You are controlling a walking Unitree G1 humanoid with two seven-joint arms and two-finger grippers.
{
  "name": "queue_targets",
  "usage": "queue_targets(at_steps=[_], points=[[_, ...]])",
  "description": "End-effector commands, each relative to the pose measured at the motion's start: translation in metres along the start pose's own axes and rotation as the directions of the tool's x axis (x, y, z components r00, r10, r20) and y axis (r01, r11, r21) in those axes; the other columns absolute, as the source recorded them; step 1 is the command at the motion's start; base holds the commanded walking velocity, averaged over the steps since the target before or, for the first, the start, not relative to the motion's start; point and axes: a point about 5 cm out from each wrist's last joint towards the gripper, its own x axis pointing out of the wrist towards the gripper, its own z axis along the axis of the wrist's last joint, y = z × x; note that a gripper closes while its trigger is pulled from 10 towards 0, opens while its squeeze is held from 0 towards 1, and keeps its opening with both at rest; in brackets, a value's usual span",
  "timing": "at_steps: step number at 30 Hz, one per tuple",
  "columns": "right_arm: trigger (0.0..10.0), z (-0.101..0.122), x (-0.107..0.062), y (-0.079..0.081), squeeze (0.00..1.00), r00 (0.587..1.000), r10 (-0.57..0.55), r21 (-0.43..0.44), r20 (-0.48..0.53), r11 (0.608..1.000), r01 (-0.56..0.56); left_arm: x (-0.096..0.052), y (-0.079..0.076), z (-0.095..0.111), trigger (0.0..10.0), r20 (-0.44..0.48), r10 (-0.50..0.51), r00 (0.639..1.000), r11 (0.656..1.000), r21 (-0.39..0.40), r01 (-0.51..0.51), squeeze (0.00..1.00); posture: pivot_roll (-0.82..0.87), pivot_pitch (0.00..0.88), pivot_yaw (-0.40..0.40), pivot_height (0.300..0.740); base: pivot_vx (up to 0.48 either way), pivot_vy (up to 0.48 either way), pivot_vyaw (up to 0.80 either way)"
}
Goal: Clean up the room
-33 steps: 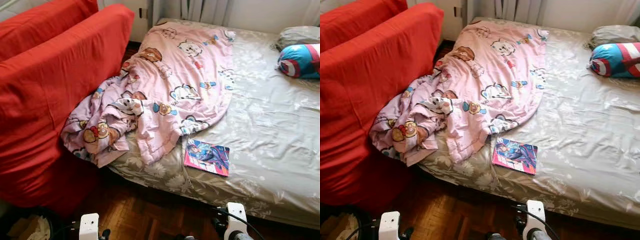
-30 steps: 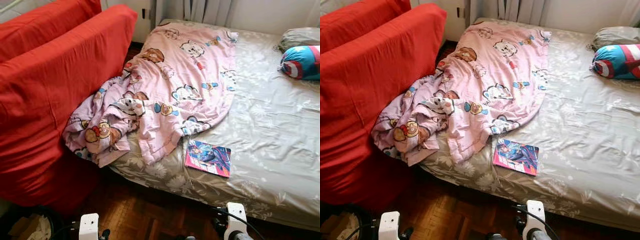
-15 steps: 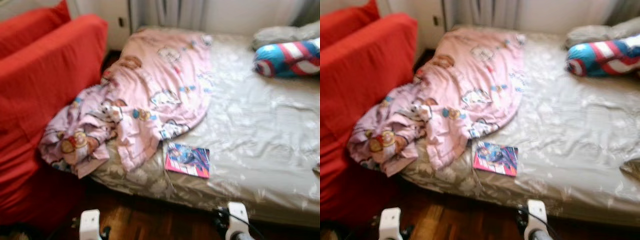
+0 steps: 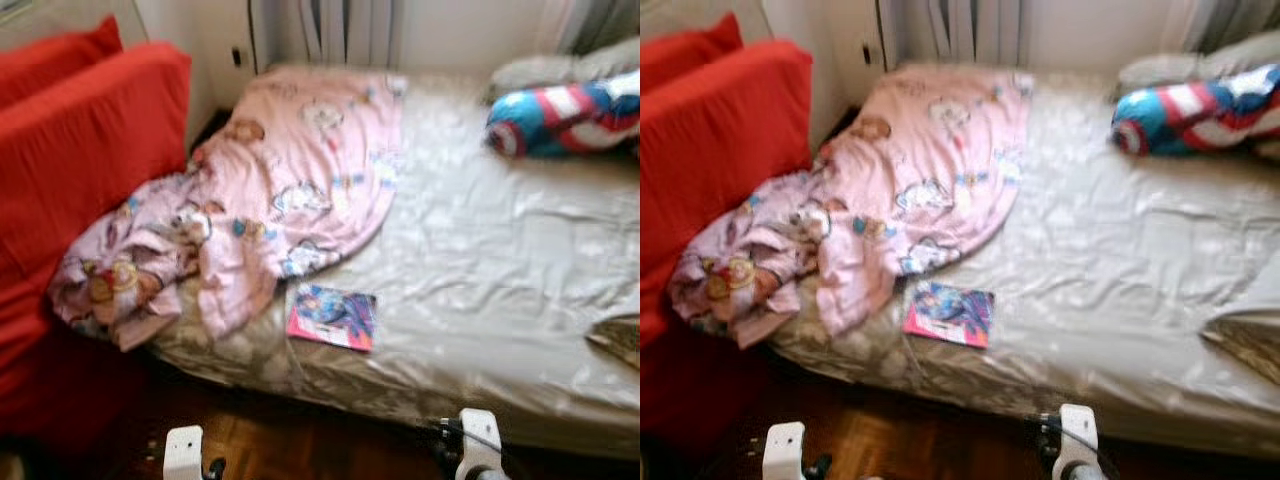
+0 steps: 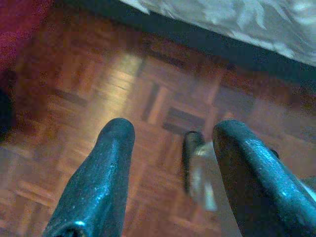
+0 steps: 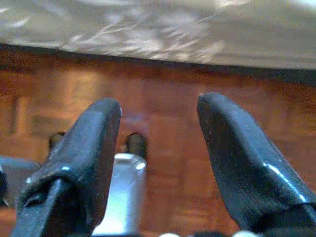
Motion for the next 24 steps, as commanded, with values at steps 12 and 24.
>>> queue_targets(at_steps=[12, 24], points=[[10.0, -0.0118, -0.0015, 0.0035, 0.00, 0.999, 0.009, 0.012, -0.035, 1.000, -0.009, -0.0027, -0.0003, -0.0097, 10.0, -0.033, -0.005, 0.999, 1.000, 0.013, 0.006, 0.00, 0.05, 0.159, -0.021, 0.740, 0.000, -0.340, 0.00], [10.0, -0.0111, -0.0012, 0.0038, 0.00, 0.999, 0.012, 0.016, -0.037, 1.000, -0.012, -0.0031, -0.0004, -0.0110, 10.0, -0.037, -0.004, 0.999, 1.000, 0.008, 0.004, 0.00, 0.05, 0.162, -0.020, 0.740, 0.000, -0.339, -0.28]])
